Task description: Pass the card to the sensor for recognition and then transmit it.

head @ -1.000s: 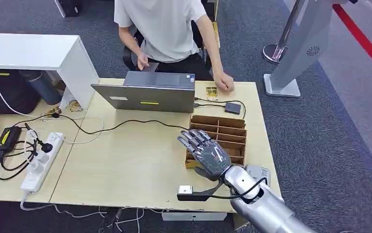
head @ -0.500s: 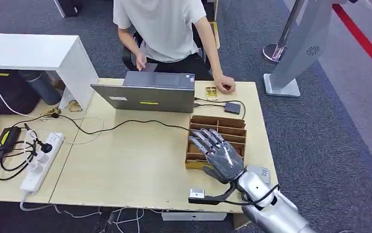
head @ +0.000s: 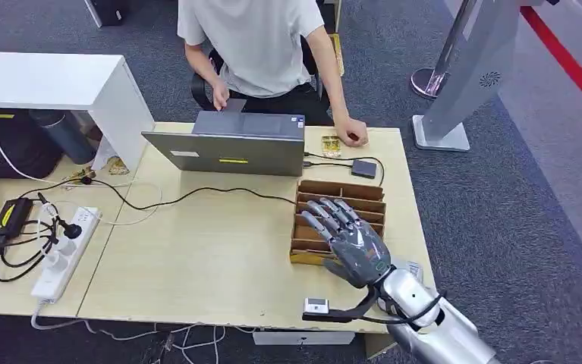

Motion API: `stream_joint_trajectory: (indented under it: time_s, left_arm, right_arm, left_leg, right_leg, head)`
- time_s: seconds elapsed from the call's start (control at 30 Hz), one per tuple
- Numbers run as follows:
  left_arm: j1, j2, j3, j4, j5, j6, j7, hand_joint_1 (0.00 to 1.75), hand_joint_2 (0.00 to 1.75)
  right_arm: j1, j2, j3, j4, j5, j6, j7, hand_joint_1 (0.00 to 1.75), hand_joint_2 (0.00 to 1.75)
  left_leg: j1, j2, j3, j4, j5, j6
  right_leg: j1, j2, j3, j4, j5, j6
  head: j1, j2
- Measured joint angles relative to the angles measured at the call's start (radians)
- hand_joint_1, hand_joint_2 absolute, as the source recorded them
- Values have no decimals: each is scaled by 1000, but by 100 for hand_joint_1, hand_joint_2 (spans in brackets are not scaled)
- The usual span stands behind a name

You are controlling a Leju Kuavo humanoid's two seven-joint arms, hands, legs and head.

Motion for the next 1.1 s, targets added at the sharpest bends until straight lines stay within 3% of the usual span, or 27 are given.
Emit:
stream_joint_trajectory:
  time_s: [0.37,0.77,1.1]
  left_arm:
    - [18,7,-14,0,38,2,-11,0,175]
    - [57,24,-17,0,101,-6,-44,0,175]
    - [67,31,-24,0,114,-7,-42,0,175]
  right_arm:
    - [20,-36,-1,-68,-23,27,-22,0,175]
    - [207,-173,-37,-297,-12,14,-40,0,175]
    - [337,-165,-48,-289,-10,6,-52,0,175]
  left_leg:
    - [0,0,0,0,0,0]
    - [0,0,0,0,-4,0]
    - [0,0,0,0,-5,-1]
  right_leg:
    - [0,0,0,0,0,0]
    - [0,-1,1,-1,-3,1]
    - [0,0,0,0,-4,0]
  head:
    - [0,0]
    - [0,0]
    - [0,0]
